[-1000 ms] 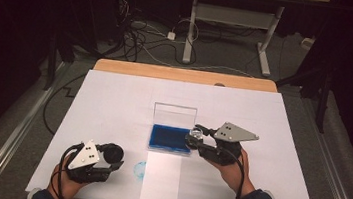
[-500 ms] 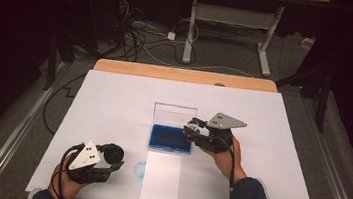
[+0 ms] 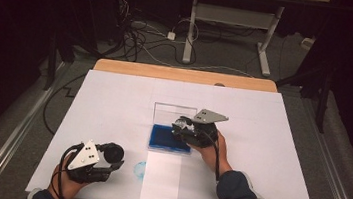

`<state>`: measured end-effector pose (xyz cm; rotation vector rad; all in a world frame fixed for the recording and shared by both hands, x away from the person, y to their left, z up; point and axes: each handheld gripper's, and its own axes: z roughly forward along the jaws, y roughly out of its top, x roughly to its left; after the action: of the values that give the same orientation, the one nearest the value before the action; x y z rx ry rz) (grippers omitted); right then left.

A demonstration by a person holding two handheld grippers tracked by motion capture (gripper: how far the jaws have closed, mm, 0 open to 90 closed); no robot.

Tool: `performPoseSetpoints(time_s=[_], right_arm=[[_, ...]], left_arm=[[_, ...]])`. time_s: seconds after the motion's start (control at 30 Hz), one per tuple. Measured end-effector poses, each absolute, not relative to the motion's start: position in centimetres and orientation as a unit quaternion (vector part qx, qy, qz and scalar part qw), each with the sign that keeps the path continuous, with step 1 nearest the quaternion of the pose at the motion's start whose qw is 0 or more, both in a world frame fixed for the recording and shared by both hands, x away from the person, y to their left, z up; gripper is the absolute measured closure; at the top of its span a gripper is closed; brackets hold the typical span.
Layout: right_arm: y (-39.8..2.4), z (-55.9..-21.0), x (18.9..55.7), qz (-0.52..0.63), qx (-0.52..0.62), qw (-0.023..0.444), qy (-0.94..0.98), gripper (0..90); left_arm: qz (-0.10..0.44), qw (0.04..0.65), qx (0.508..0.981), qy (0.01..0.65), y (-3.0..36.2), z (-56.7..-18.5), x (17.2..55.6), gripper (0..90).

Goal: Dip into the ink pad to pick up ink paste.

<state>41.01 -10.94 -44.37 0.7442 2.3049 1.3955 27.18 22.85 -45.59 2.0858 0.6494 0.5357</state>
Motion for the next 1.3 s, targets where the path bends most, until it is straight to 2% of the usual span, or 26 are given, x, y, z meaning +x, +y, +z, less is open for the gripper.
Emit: performPoseSetpoints(time_s=[0.57,0.8,1.3], right_arm=[[-9.6,-45.7,41.5,0.484,0.266,0.16,0.818,56.5],[-9.8,-45.7,41.1,0.491,0.274,0.136,0.815,56.5],[-9.9,-46.0,40.6,0.487,0.265,0.149,0.819,56.8]], left_arm=[[0.213,0.435,0.836,0.258,22.8,-45.5,27.2,36.0],[0.213,0.437,0.835,0.258,22.9,-45.4,27.2,36.0],[0.211,0.433,0.839,0.254,22.7,-45.5,27.1,36.0]])
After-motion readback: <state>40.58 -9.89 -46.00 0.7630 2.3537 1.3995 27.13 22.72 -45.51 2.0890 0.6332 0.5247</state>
